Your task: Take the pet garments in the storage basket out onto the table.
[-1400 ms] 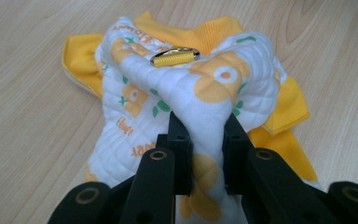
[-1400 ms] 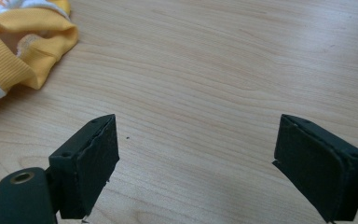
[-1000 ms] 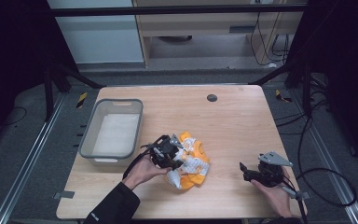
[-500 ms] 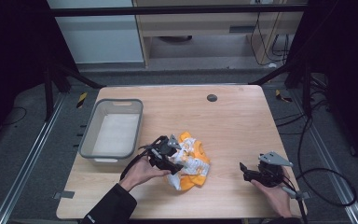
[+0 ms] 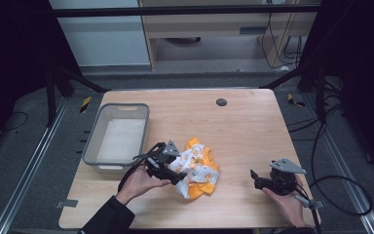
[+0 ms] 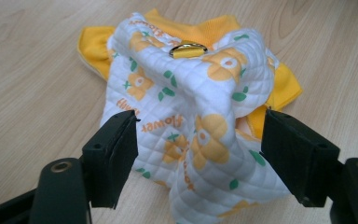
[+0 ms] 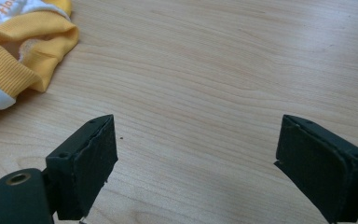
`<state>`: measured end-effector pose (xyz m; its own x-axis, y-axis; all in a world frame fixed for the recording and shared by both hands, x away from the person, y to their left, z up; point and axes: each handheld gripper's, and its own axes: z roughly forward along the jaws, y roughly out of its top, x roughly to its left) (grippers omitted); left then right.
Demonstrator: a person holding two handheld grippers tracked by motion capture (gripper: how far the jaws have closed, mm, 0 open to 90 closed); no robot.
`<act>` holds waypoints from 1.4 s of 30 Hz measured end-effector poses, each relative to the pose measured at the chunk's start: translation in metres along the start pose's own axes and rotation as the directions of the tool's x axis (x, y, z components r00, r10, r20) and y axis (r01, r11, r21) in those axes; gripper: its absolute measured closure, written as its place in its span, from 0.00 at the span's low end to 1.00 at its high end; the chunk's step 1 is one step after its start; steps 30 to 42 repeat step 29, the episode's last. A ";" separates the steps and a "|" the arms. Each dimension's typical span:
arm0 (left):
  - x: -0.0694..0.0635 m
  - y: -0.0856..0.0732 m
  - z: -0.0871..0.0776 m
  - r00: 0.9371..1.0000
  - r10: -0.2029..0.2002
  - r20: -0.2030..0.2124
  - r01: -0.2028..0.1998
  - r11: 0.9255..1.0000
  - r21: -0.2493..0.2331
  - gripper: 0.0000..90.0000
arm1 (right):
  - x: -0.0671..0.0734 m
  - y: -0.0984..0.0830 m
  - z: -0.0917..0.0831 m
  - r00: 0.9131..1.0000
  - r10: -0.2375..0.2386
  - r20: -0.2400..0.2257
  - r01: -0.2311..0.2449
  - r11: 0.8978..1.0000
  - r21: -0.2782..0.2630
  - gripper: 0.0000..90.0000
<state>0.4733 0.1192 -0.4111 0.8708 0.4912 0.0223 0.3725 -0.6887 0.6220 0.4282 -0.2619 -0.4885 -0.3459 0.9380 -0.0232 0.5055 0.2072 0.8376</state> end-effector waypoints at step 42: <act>0.010 -0.088 -0.059 0.951 -0.252 -0.177 0.194 0.937 -0.290 0.28 | -0.001 -0.002 -0.001 1.000 -0.005 0.007 0.005 1.000 -0.008 0.13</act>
